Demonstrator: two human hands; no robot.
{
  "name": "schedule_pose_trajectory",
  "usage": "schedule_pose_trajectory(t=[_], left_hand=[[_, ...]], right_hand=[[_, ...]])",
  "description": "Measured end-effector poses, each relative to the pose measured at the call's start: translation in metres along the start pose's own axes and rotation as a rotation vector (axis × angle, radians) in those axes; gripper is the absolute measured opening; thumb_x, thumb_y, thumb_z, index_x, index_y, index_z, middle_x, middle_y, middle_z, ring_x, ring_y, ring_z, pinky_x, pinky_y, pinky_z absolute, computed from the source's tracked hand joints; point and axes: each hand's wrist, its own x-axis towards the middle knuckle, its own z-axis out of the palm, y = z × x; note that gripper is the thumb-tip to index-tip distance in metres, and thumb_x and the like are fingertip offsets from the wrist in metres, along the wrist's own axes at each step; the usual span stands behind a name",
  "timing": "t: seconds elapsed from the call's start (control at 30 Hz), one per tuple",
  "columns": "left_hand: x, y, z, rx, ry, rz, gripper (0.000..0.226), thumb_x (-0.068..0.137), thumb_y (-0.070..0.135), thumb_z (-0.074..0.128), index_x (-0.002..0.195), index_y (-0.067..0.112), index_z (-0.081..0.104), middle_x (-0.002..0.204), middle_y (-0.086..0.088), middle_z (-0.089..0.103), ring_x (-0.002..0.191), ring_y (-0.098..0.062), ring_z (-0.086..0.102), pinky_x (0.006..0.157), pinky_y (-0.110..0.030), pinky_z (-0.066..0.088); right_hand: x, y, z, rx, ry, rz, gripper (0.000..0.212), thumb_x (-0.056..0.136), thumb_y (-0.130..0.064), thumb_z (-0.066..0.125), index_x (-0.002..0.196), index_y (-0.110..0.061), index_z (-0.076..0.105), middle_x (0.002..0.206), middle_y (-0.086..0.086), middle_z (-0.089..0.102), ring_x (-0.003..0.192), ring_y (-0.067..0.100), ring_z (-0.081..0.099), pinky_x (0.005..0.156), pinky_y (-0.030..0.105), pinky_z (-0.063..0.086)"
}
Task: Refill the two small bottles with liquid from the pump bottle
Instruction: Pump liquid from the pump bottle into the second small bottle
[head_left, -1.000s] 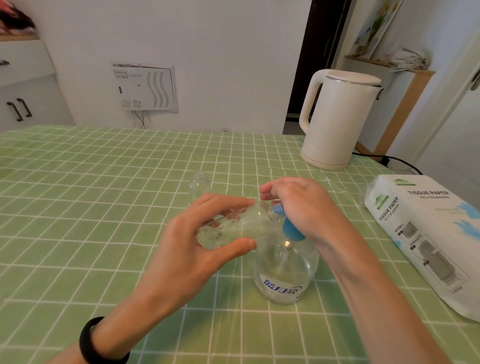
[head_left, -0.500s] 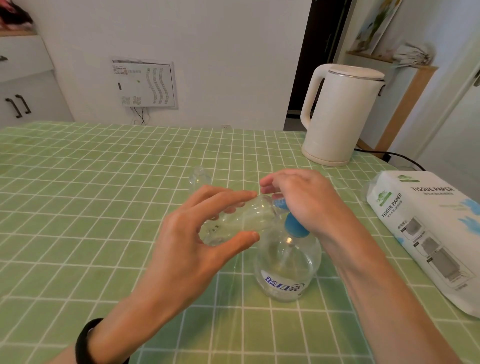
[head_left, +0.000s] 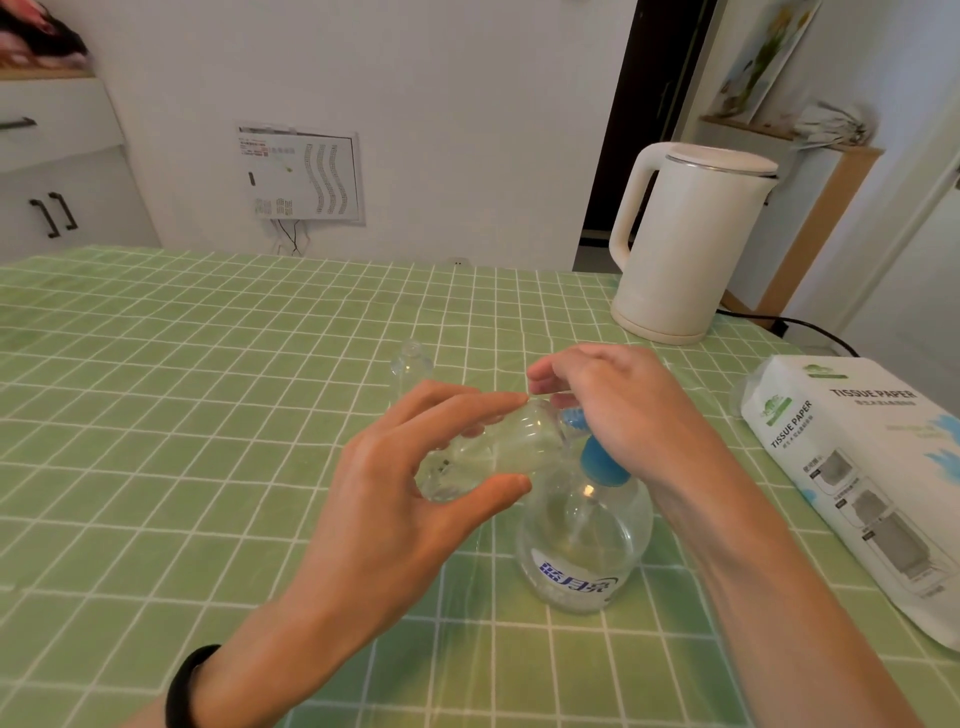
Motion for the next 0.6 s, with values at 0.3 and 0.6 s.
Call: schedule_pose_trajectory(t=[0.3, 0.6], left_hand=[[-0.0015, -0.0004, 0.0015, -0.003, -0.01, -0.02, 0.051, 0.079, 0.039, 0.088, 0.127, 0.045, 0.069, 0.114, 0.021, 0.07, 0.111, -0.006, 0.066, 0.091, -0.016, 0.049], [0.0001, 0.0027, -0.0014, 0.011, -0.017, -0.016, 0.052, 0.079, 0.039, 0.083, 0.129, 0.042, 0.07, 0.114, 0.02, 0.07, 0.111, -0.006, 0.066, 0.09, -0.019, 0.051]], right_hand=[[-0.0001, 0.0057, 0.0009, 0.033, -0.025, 0.026, 0.031, 0.102, -0.022, 0.051, 0.092, -0.03, 0.08, 0.101, -0.014, 0.078, 0.104, 0.007, 0.07, 0.085, 0.026, 0.049], [0.0005, 0.0002, 0.0012, 0.037, 0.033, -0.023, 0.03, 0.101, -0.027, 0.054, 0.087, -0.03, 0.081, 0.1, -0.002, 0.082, 0.094, 0.018, 0.076, 0.092, 0.032, 0.056]])
